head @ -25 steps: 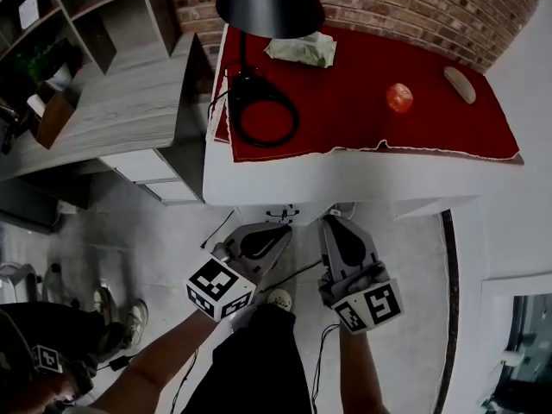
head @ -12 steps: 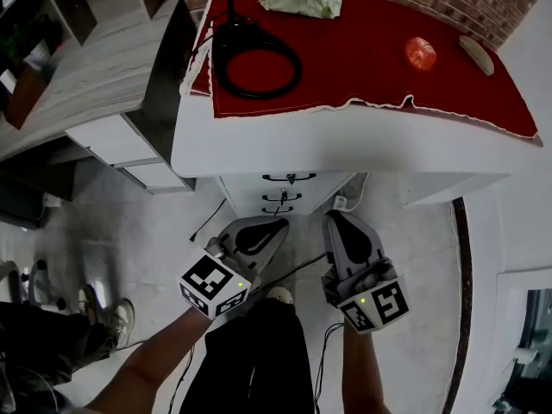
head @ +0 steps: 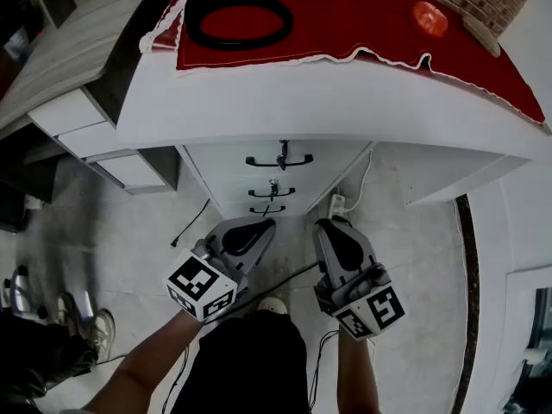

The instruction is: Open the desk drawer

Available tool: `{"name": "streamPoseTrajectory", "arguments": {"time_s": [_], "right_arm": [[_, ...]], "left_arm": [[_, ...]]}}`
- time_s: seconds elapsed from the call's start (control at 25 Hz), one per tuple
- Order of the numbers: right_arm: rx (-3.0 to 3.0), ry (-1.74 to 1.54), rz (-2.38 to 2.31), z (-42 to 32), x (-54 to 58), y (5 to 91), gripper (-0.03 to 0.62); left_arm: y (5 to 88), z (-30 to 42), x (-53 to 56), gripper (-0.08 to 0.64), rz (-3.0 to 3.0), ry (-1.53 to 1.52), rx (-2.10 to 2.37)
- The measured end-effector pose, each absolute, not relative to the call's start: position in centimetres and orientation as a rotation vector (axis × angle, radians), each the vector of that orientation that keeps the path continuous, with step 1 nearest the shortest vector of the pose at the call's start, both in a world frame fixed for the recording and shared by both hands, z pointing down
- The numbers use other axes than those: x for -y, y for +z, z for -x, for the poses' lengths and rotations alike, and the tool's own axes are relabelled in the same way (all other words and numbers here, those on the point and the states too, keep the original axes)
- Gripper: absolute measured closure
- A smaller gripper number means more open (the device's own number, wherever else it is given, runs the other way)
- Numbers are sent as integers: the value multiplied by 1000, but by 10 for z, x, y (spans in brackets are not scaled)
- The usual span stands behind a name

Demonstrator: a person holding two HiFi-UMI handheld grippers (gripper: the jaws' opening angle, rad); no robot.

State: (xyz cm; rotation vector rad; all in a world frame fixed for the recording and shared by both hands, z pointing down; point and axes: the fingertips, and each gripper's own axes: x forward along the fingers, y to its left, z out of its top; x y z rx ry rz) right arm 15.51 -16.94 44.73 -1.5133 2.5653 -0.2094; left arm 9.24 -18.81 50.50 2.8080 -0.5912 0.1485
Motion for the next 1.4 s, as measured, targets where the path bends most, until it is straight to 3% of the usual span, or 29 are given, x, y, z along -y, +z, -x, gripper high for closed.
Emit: {"name": "streamPoseTrajectory", "arguments": {"time_s": [0.44, 1.4], "right_arm": [[-2540, -286, 1467, -152, 164, 550, 574], [-2492, -544, 1382, -128, 152, 698, 574]], "left_arm": [[611, -85, 185, 549, -2772, 110, 574], [742, -68, 178, 549, -2558, -3, 576]]}}
